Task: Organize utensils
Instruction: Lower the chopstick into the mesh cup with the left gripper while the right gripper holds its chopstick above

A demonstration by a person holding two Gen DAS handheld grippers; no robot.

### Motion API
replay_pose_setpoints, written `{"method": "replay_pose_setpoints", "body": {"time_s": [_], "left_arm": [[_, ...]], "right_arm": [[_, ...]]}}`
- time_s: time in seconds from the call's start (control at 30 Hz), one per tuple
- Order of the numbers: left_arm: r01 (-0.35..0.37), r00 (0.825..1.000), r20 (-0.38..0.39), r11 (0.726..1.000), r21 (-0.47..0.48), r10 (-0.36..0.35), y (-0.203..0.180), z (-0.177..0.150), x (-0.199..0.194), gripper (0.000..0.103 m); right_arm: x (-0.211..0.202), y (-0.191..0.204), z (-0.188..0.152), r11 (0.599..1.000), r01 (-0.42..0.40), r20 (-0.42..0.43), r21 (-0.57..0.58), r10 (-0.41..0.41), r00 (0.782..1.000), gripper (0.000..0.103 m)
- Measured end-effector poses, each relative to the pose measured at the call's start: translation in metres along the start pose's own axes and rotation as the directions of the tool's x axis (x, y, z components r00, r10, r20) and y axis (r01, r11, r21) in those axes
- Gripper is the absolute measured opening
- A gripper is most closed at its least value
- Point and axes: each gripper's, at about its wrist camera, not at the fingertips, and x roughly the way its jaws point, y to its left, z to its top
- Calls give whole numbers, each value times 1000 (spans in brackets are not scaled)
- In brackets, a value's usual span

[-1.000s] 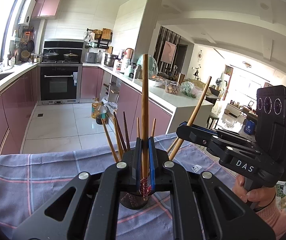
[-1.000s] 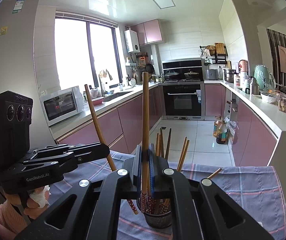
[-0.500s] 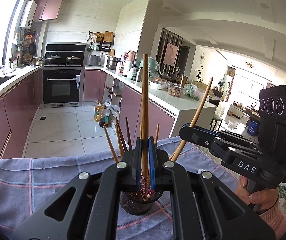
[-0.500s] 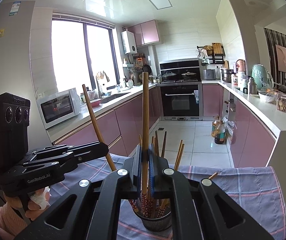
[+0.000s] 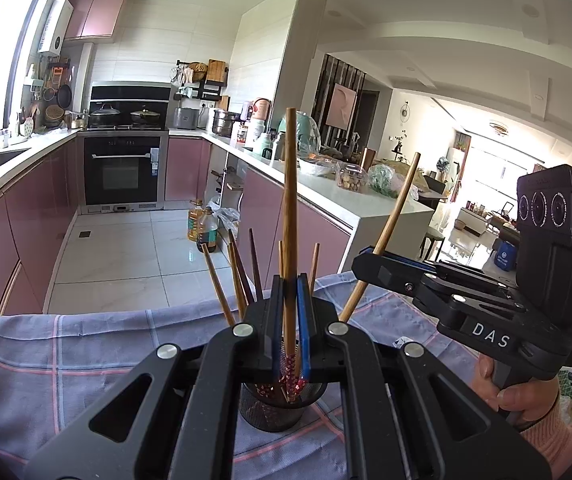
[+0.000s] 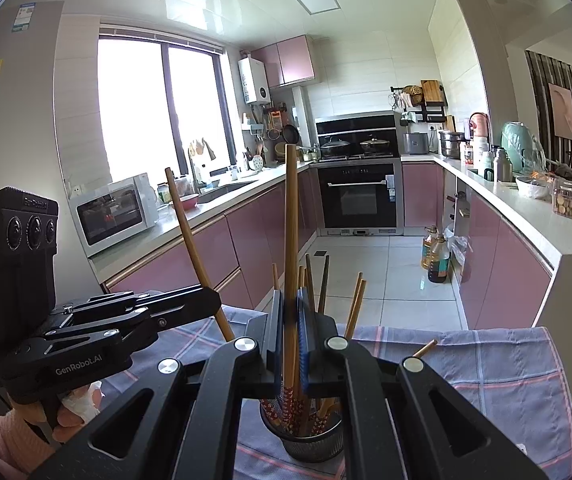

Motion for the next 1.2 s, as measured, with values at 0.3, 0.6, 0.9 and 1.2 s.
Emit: {"method": "replay_pose_setpoints", "body": {"time_s": [0.3, 0.6, 0.9, 1.2], "left_arm": [[4, 1000, -11, 1000, -2, -4, 1, 0, 3, 7], [2, 1000, -18, 1000, -2, -2, 1, -2, 7, 7], [2, 999, -34, 1000, -2, -3, 4, -4, 11, 7], [-1, 999, -48, 1000, -2, 1, 5, -5, 16, 7]], "right_arm": [[3, -1, -2, 1000, 3, -13, 8, -3, 1000, 6], [5, -1, -4, 1000, 8, -25, 13, -7, 1000, 6], [6, -1, -5, 1000, 8, -31, 15, -7, 1000, 6], [10, -3, -10, 1000, 9, -43, 18, -8, 999, 6]]}}
